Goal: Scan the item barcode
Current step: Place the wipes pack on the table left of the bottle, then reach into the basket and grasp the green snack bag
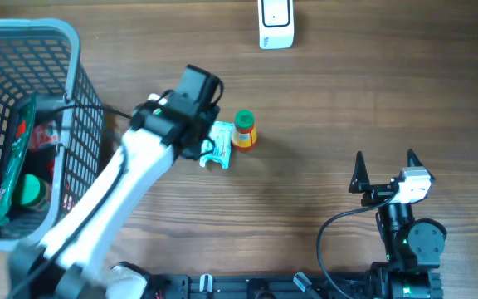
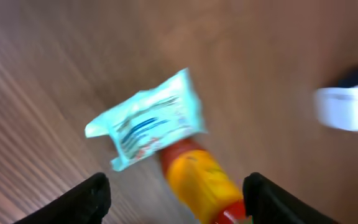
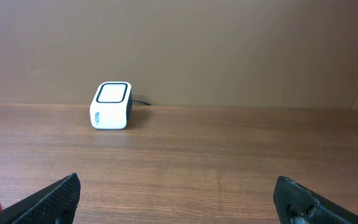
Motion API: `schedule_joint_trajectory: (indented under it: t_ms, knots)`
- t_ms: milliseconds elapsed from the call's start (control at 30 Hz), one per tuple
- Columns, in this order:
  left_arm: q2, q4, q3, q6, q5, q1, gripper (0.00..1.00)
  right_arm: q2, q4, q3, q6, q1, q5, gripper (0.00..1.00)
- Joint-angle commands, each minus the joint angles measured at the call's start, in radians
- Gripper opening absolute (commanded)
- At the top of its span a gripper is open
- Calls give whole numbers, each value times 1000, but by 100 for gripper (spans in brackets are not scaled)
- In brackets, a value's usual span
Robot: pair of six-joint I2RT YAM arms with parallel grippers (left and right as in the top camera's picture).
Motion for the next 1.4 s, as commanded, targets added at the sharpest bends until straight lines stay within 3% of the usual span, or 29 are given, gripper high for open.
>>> schedule_joint_trajectory:
  t_ms: [0, 233, 467, 500, 633, 733, 800, 833, 1133, 1367]
  knots:
    - [-193, -4, 11, 139, -220, 10, 78, -2, 2, -1, -14, 3, 13, 100]
    - [-489, 26, 11, 163, -368, 187, 79, -2, 2, -1, -14, 3, 13, 100]
    - [-599, 76, 11, 204, -370, 507, 77, -2, 2, -1, -14, 3, 13, 100]
    - [-584, 71, 11, 212, -360, 597, 77, -2, 2, -1, -14, 3, 13, 100]
    - [-511, 80, 11, 209, -285, 756, 78, -2, 2, -1, -14, 3, 13, 100]
    - [-422, 84, 11, 122, -222, 863, 82, -2, 2, -1, -13, 3, 13, 100]
    - [-354, 87, 11, 63, -203, 904, 91, -2, 2, -1, -14, 3, 13, 100]
    - [-318, 87, 11, 31, -201, 919, 100, -2, 2, -1, -14, 3, 13, 100]
    - [-42, 112, 11, -282, -190, 943, 100, -2, 2, -1, -13, 3, 13, 100]
    - [140, 197, 11, -296, -186, 945, 100, -2, 2, -1, -13, 3, 13, 100]
